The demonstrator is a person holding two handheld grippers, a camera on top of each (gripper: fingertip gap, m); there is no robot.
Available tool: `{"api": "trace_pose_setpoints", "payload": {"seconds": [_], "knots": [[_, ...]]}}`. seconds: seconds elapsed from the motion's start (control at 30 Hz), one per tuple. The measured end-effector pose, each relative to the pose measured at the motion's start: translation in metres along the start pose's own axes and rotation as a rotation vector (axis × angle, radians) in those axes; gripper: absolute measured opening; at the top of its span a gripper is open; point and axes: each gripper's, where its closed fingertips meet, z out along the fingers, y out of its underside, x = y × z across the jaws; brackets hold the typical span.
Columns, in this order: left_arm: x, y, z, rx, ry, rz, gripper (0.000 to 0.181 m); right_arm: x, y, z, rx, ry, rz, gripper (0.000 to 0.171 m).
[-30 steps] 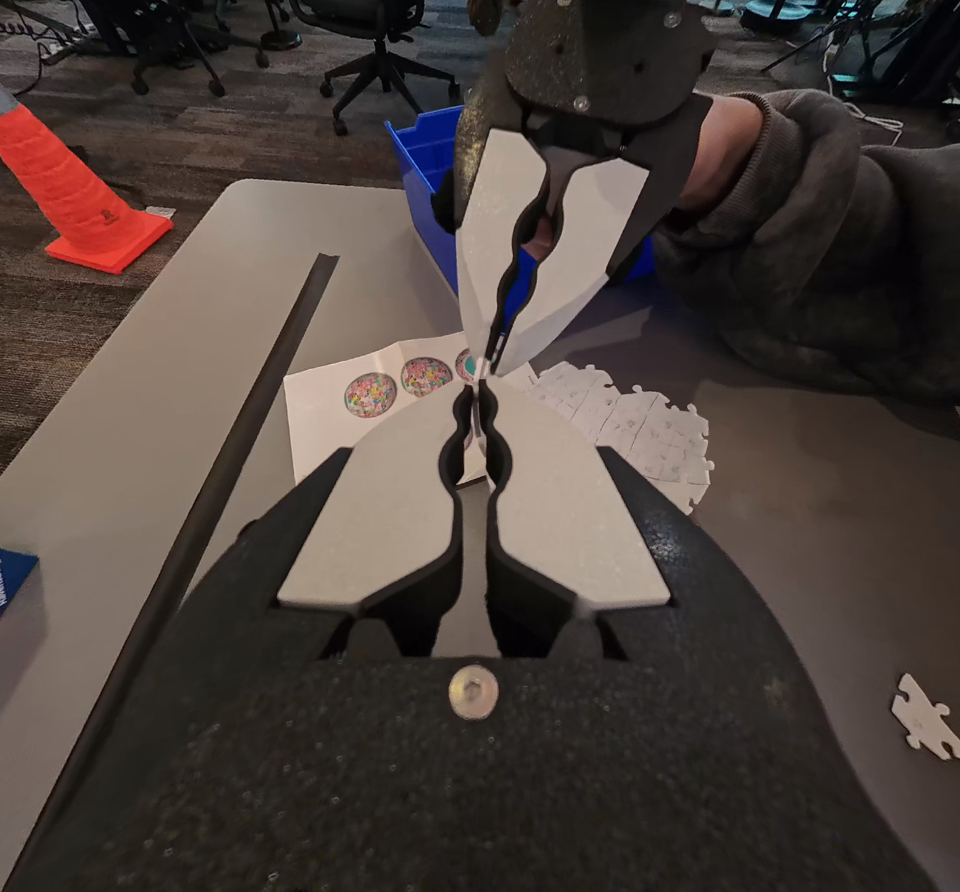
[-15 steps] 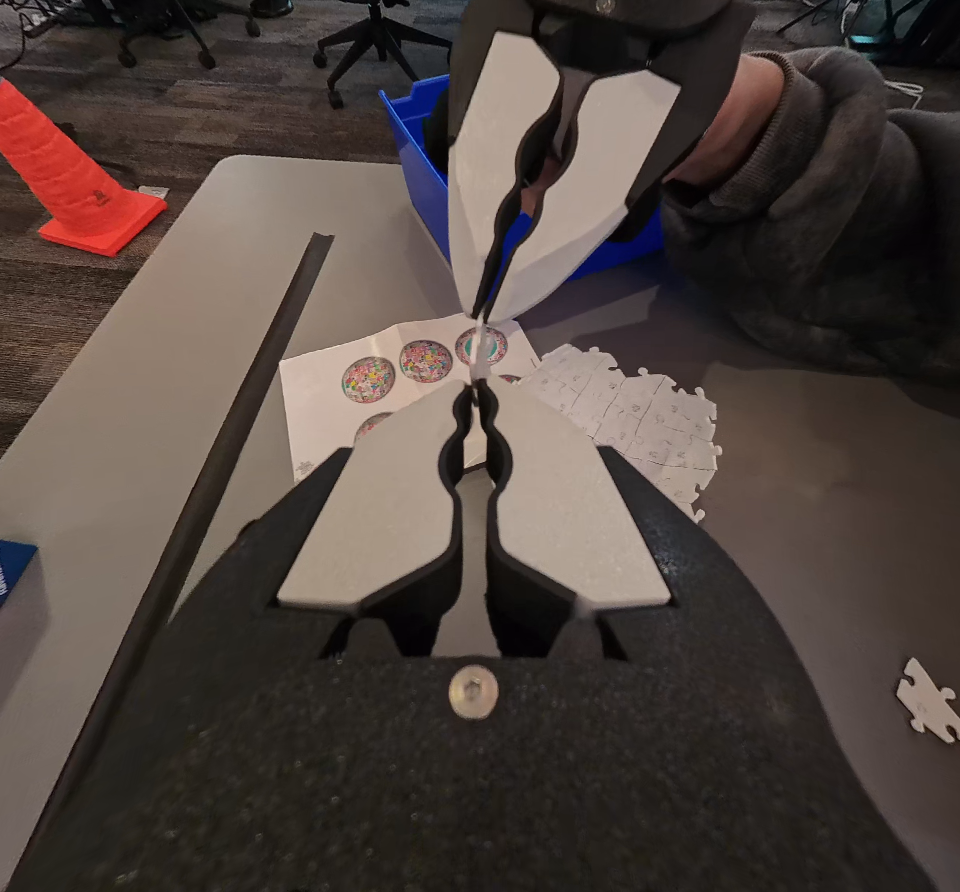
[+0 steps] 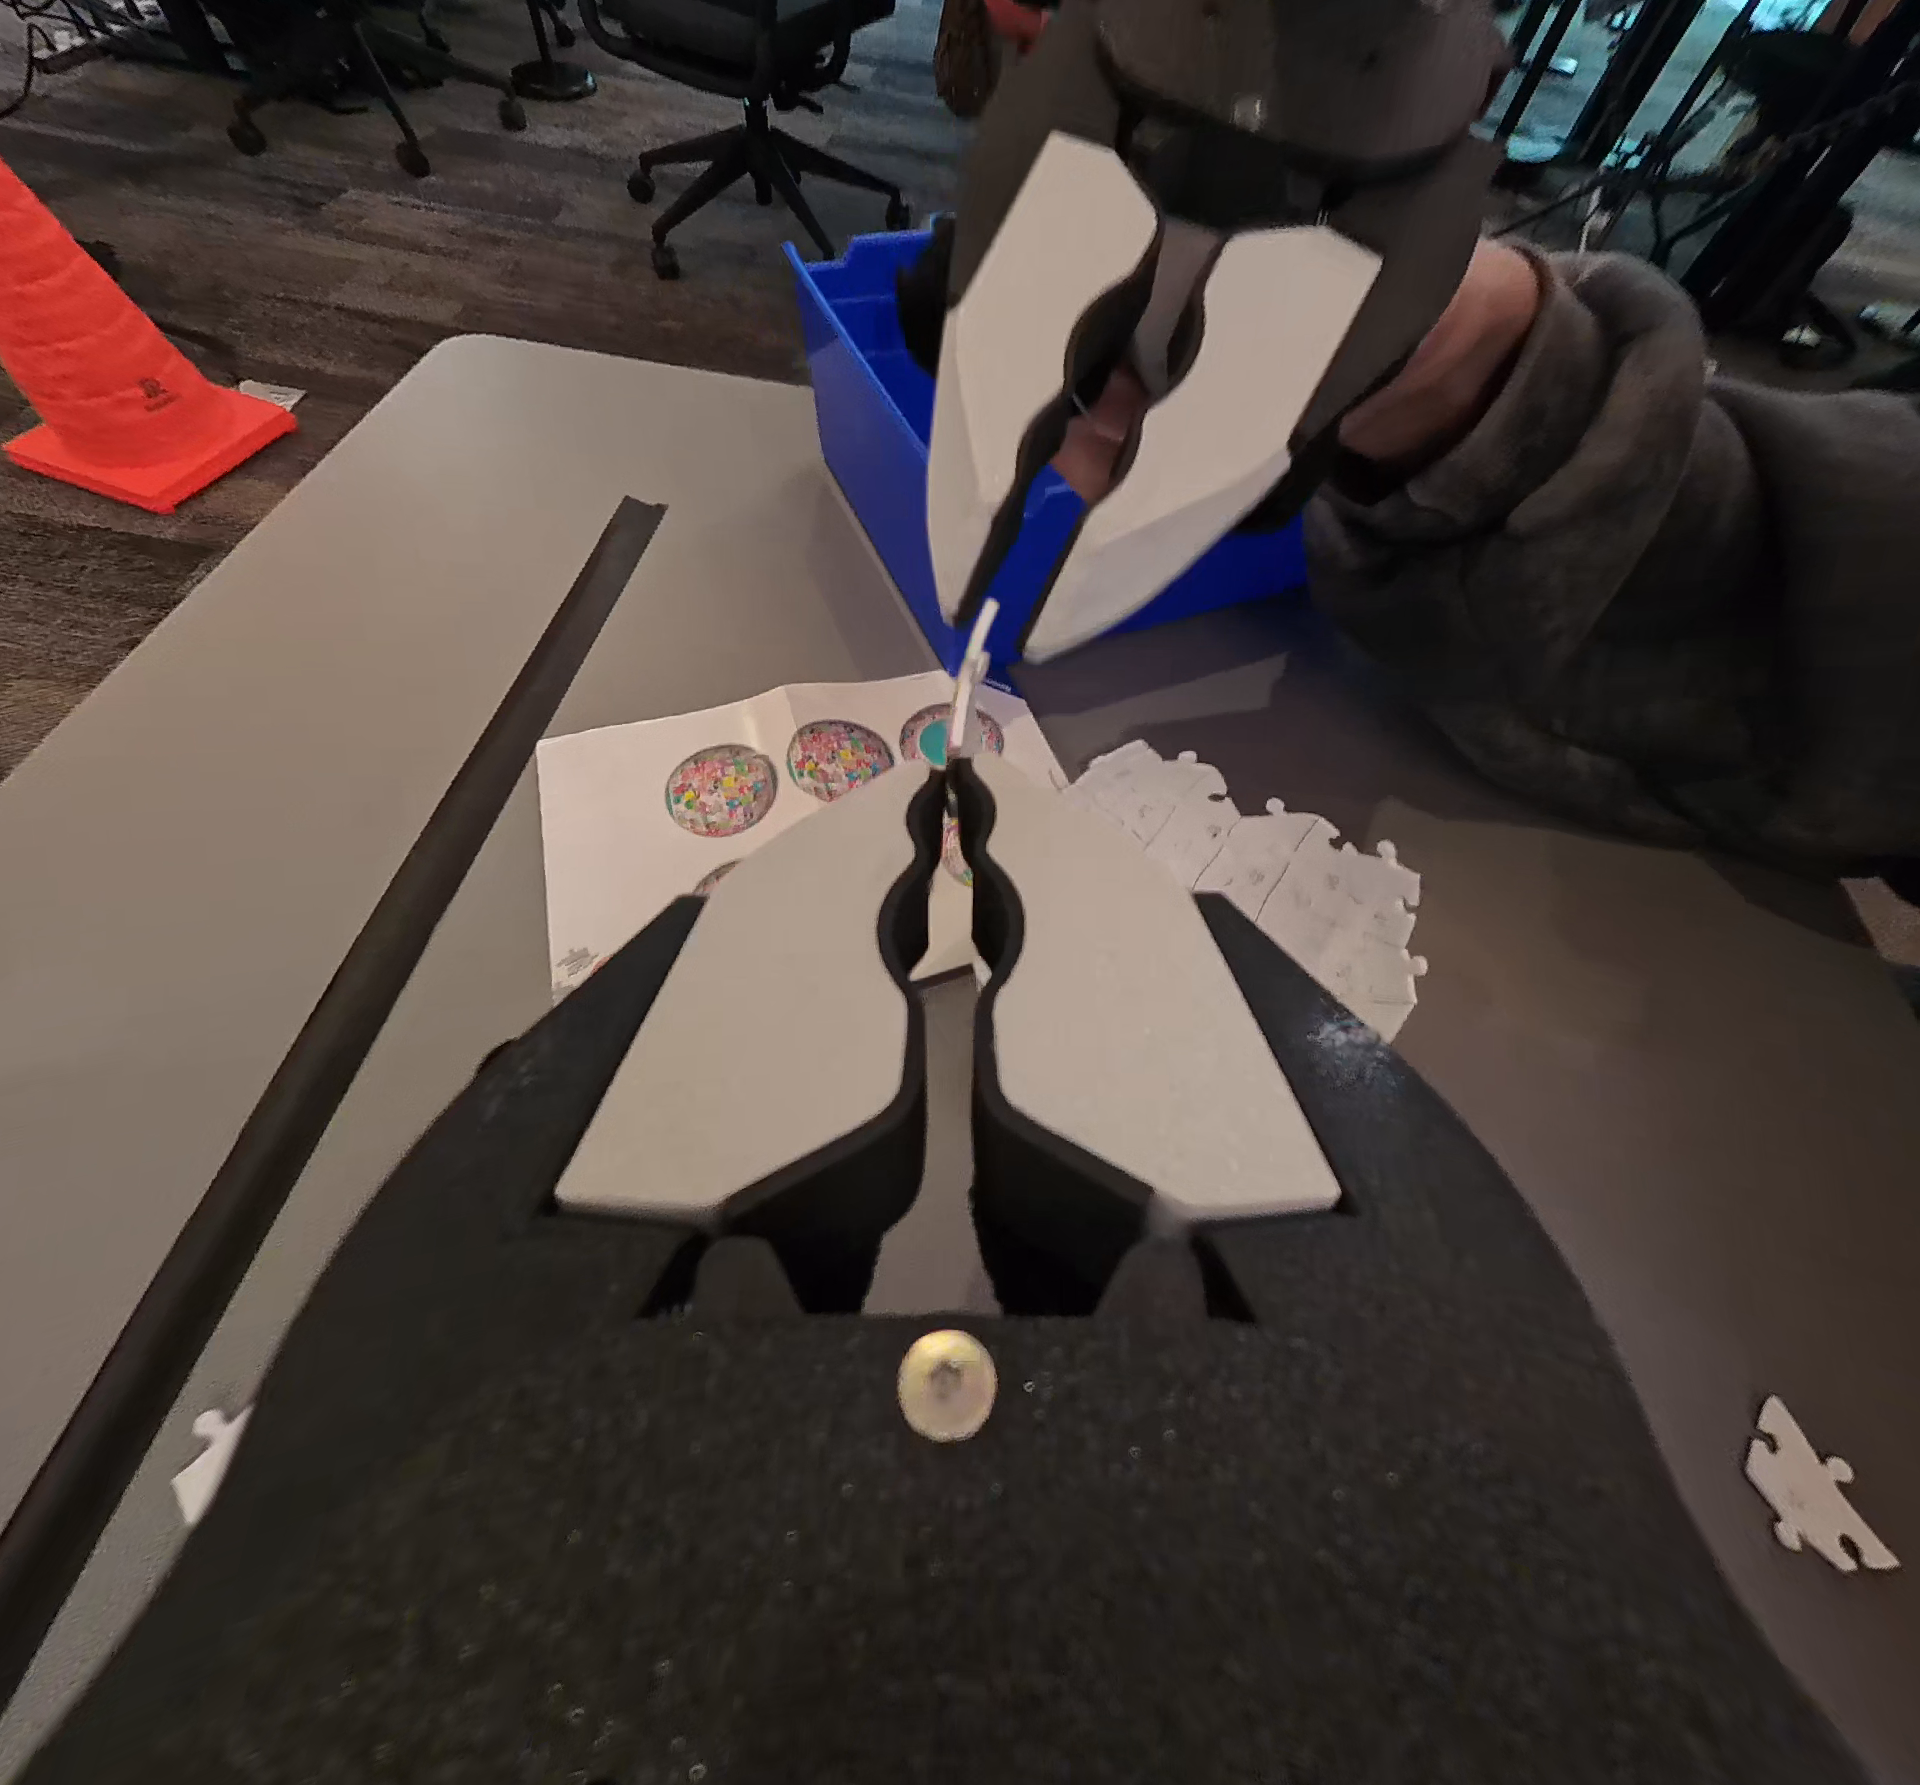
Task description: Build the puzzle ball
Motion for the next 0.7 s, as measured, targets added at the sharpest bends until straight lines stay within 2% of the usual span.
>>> {"api": "trace_pose_setpoints", "payload": {"seconds": [0.1, 0.17, 0.4, 0.47, 0.7], "knots": [[-0.0019, -0.0014, -0.0023, 0.026, 0.016, -0.022, 0.002, -0.0006, 0.0022, 0.0046, 0.001, -0.004, 0.004, 0.009], [-0.0012, -0.0014, -0.0019, 0.027, 0.019, -0.018, 0.002, 0.0022, 0.0017, 0.0045, 0.007, 0.016, -0.004, 0.002], [-0.0034, -0.0059, -0.0036, 0.061, 0.017, -0.042, 0.002, 0.0018, 0.0069, 0.0058, -0.017, 0.007, -0.006, 0.006], [-0.0032, -0.0071, -0.0043, 0.070, 0.022, -0.046, 0.002, 0.0015, 0.0070, 0.0067, -0.020, 0.013, -0.020, 0.000], [-0.0005, -0.0047, -0.0010, 0.047, 0.012, -0.014, 0.002, 0.0026, 0.0024, 0.0030, 0.005, 0.019, -0.027, 0.000]]}}
